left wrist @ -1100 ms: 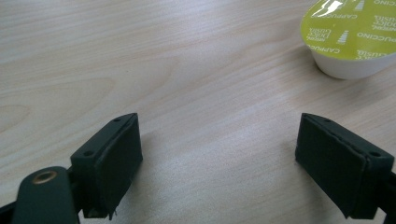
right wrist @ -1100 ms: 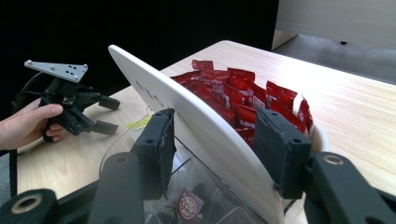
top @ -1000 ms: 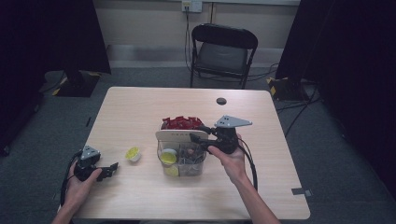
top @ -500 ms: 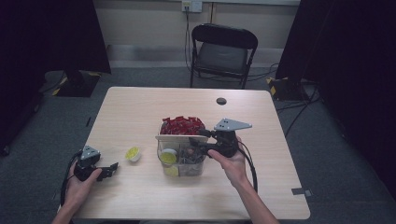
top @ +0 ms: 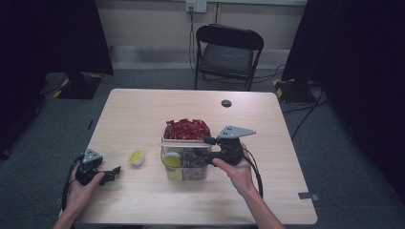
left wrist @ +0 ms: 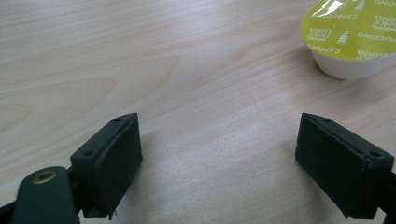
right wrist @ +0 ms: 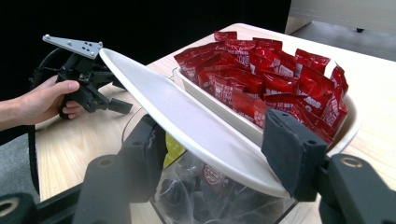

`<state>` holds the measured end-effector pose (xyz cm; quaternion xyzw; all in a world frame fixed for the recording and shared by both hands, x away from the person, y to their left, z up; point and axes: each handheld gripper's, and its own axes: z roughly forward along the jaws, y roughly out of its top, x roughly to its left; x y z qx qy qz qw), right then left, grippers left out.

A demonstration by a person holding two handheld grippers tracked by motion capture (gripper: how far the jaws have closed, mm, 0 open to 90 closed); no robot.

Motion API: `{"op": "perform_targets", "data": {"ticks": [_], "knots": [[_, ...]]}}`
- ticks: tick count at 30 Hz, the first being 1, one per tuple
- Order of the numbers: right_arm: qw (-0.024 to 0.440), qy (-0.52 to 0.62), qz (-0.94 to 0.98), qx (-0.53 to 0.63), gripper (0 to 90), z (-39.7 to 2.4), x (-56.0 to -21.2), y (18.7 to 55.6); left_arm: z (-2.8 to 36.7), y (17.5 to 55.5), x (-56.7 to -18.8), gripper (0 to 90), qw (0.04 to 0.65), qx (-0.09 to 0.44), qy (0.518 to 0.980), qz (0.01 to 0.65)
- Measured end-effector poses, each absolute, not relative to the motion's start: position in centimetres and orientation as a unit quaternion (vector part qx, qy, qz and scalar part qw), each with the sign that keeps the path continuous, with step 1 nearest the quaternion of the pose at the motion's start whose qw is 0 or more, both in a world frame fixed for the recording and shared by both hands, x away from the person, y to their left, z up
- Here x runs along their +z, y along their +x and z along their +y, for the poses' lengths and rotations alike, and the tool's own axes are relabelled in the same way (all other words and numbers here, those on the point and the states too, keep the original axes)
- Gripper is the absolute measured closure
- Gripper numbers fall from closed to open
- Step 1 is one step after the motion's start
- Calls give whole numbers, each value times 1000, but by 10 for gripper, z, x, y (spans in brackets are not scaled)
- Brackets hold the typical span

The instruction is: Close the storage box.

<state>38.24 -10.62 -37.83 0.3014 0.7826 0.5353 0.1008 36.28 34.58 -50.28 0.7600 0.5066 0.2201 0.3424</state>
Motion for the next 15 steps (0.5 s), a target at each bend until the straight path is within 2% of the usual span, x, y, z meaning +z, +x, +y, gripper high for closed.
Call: {"op": "perform_targets", "data": {"ticks": [6,15], "knots": [[101,307,785,529,326,-104,-384,383,346,363,-503,140,343,220,760,507],[104,300,792,522,280,-103,-388,378,346,363,-503,140,342,220,760,507]]}}
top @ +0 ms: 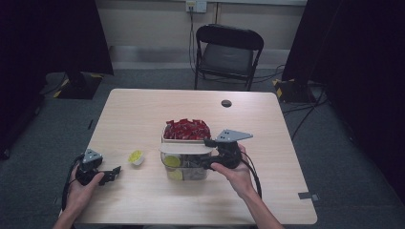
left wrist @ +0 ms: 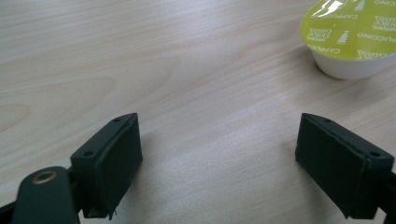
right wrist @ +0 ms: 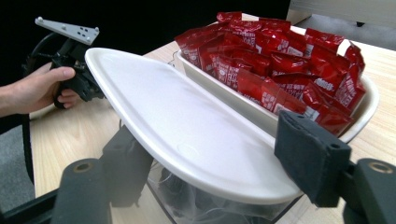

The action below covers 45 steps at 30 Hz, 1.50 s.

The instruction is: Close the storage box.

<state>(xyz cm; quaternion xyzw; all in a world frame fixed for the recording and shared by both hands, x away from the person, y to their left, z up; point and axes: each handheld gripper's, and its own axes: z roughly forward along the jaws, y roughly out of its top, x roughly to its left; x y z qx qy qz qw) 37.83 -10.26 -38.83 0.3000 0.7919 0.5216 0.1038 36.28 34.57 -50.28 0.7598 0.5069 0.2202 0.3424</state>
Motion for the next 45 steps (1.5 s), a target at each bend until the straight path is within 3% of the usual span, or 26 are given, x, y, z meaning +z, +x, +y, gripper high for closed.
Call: {"op": "perform_targets", "data": {"ticks": [14,39,42,45], "knots": [[106,287,795,524,208,-100,-393,377,345,364,-503,132,341,222,759,509],[137,274,798,520,168,-104,-393,358,345,363,-503,132,340,222,758,510],[108,280,803,515,159,-106,-395,357,345,363,-503,132,340,222,758,510],[112,288,805,507,159,-108,-400,357,345,363,-503,132,340,222,758,510]]}}
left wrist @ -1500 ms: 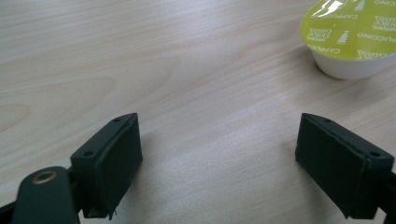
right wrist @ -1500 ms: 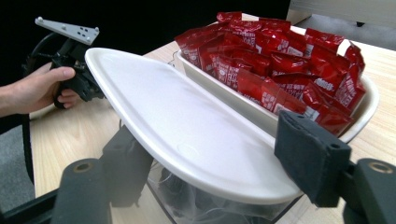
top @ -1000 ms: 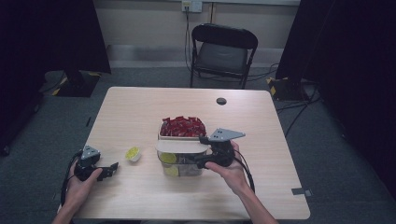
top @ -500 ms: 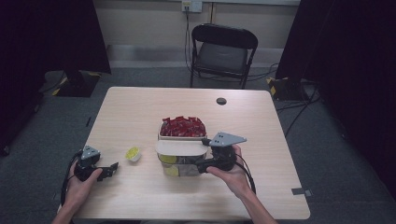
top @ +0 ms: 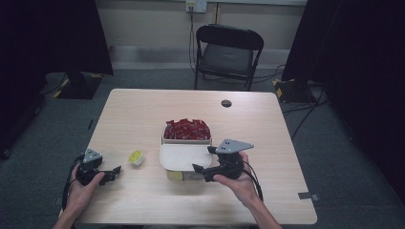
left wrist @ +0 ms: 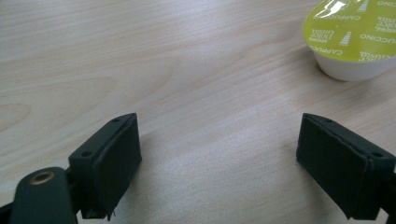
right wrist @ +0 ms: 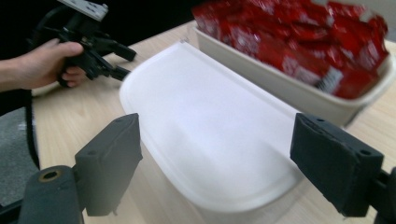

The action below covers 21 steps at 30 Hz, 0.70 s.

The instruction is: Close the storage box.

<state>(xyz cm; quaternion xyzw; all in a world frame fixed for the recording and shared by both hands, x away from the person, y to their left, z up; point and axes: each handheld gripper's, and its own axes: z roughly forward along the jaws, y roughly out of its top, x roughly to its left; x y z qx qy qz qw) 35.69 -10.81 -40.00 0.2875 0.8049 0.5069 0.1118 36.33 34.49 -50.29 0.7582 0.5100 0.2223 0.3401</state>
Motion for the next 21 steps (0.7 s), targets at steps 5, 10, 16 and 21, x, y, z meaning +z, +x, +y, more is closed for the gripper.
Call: {"op": "perform_targets", "data": {"ticks": [5,10,16,21], "knots": [[104,295,802,509,168,-110,-402,361,345,363,-503,132,340,222,758,510],[102,305,786,528,170,-108,-394,368,345,363,-503,132,340,222,758,511],[109,338,773,526,147,-113,-395,374,345,363,-503,132,341,222,757,511],[125,370,759,520,144,-128,-396,379,345,363,-503,133,341,222,757,511]]}}
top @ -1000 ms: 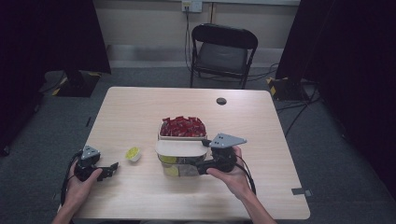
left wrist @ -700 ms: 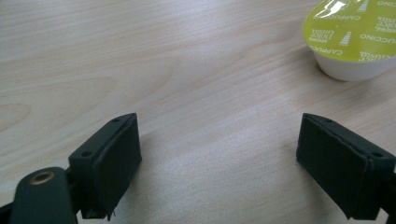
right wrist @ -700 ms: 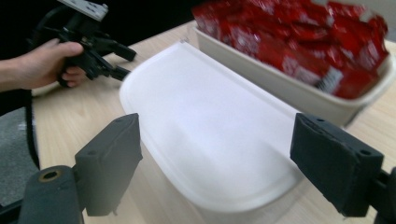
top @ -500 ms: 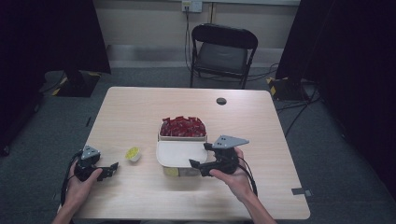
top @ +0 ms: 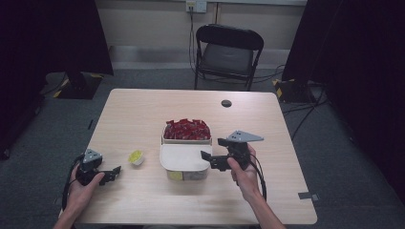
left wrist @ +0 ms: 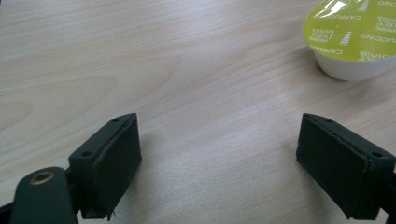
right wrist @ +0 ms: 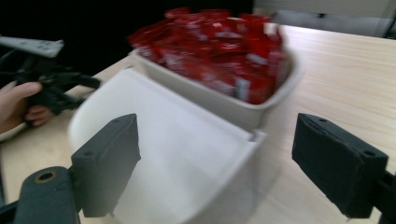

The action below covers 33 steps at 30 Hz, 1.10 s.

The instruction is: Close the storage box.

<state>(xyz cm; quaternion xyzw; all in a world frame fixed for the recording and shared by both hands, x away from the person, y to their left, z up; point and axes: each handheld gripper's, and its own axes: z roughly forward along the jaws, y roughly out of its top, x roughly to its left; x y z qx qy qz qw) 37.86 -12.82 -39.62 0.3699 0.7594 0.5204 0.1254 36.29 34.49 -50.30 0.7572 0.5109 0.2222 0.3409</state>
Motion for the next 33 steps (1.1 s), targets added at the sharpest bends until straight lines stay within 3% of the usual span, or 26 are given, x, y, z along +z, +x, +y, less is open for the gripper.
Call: {"op": "perform_targets", "data": {"ticks": [16,33], "knots": [[202,439,735,475,145,-177,-395,382,345,363,-503,132,341,222,757,511],[201,528,703,432,146,-248,-433,383,345,364,-503,126,340,221,759,509]]}}
